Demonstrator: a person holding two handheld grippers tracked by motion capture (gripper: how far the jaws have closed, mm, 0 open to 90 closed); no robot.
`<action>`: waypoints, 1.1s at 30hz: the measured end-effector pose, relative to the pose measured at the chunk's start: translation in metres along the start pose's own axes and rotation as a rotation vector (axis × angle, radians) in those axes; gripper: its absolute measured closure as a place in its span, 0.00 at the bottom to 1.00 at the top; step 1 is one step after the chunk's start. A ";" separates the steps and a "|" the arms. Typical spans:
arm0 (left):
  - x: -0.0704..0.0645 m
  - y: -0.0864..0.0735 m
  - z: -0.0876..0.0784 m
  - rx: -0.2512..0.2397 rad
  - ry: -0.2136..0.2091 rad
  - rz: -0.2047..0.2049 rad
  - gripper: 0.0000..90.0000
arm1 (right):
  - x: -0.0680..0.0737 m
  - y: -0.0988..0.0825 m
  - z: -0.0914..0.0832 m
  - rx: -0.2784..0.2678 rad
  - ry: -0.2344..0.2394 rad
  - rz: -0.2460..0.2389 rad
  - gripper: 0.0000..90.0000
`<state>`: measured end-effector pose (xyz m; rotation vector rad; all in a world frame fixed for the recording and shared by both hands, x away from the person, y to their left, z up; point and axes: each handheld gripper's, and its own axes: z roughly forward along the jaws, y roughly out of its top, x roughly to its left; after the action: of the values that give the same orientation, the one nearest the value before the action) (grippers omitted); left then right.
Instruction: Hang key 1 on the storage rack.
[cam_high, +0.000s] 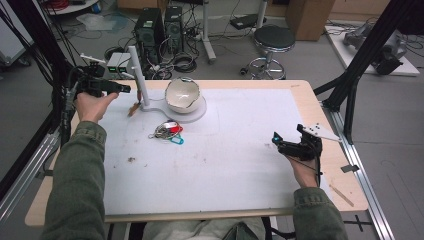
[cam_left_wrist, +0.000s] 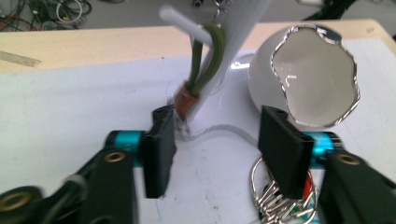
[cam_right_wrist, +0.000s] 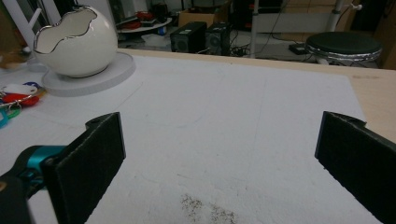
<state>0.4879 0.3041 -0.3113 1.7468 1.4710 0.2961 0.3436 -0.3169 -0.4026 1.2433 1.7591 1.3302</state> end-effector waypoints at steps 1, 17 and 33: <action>0.000 0.000 -0.001 0.001 0.007 -0.009 0.43 | 0.000 0.000 0.000 0.001 -0.001 0.003 0.01; -0.010 -0.012 -0.016 -0.041 0.114 0.055 0.02 | 0.000 0.000 0.000 -0.001 0.002 0.002 0.01; -0.019 -0.030 -0.018 -0.062 0.092 0.093 0.02 | 0.001 0.000 0.000 0.002 0.003 0.002 0.01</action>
<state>0.4494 0.2939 -0.3153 1.7747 1.4323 0.4711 0.3430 -0.3161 -0.4023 1.2453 1.7615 1.3323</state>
